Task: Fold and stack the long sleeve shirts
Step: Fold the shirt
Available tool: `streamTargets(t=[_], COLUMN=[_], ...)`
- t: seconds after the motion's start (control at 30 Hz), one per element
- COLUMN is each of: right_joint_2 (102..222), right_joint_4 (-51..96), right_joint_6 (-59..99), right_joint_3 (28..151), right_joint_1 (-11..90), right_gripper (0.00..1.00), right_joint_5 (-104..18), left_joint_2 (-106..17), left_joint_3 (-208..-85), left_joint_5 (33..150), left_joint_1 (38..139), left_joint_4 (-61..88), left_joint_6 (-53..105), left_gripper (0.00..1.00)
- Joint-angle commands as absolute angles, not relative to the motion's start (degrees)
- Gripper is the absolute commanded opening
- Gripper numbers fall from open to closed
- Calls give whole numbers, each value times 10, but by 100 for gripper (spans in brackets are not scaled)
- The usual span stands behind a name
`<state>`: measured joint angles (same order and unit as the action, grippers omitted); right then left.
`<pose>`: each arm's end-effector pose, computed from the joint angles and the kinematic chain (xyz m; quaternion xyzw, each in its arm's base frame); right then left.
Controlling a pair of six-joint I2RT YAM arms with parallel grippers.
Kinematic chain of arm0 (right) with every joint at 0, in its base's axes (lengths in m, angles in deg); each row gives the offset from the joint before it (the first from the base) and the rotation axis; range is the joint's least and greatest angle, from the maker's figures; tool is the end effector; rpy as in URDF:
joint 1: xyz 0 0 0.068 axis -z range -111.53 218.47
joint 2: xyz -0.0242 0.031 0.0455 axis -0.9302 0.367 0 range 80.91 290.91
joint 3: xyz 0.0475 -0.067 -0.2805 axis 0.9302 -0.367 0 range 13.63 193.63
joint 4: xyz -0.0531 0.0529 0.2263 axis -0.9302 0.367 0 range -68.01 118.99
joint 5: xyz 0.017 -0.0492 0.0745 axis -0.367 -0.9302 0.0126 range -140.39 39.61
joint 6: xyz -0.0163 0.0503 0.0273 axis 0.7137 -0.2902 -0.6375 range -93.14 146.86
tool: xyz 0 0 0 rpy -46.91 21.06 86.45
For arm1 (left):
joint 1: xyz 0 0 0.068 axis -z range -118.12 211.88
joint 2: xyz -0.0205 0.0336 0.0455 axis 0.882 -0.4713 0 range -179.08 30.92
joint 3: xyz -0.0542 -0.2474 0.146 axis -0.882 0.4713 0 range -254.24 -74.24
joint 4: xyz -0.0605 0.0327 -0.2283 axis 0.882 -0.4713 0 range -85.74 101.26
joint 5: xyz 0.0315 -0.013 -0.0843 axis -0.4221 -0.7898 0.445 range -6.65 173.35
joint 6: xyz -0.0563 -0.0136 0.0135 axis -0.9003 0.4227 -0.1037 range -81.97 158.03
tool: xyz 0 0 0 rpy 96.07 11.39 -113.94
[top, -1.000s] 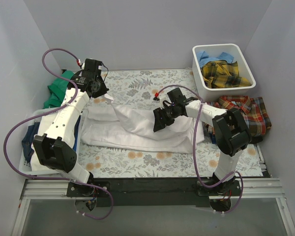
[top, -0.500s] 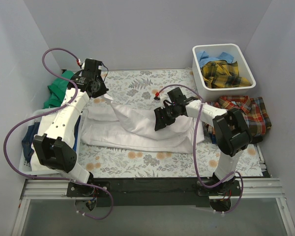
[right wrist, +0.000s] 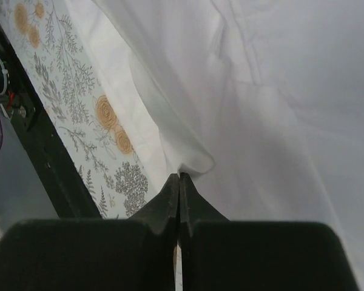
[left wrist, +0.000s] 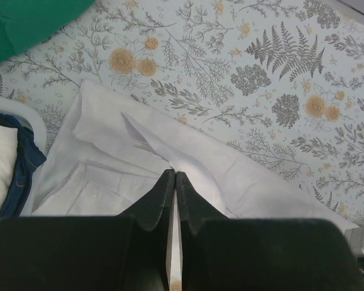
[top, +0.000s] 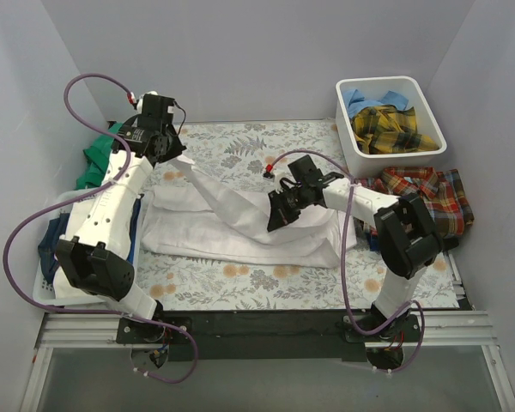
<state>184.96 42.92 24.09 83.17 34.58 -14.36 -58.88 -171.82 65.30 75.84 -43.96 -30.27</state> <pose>0.2898 0.2256 0.2238 -0.3321 0.8501 0.3692 0.1753 0.3013 -0.0610 0.4019 -0.4709 0.7928 -0.1256 0.3661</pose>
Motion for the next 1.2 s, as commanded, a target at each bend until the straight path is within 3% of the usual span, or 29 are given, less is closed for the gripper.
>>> streamTargets(t=[0.0, 0.23, 0.6, 0.83, 1.17], right_joint_2=[1775, 1700, 1691, 1690, 1692], right_joint_4=[438, 439, 424, 423, 429], right_joint_6=[245, 257, 260, 242, 219], right_joint_3=[803, 757, 716, 674, 660], right_joint_1=[345, 345, 345, 345, 345], right_gripper=[1, 1, 1, 1, 1], right_joint_5=[-140, -158, -158, -149, -160], left_joint_2=[-579, -552, -543, -507, -562], left_joint_3=[-1760, -1765, -1798, -1701, -1712], left_joint_5=[630, 644, 687, 710, 718], left_joint_1=[757, 757, 758, 758, 762], left_joint_4=[-455, -448, -437, -438, -431], left_joint_6=[-291, -298, -304, -314, -316], left_gripper=[0, 0, 0, 0, 0])
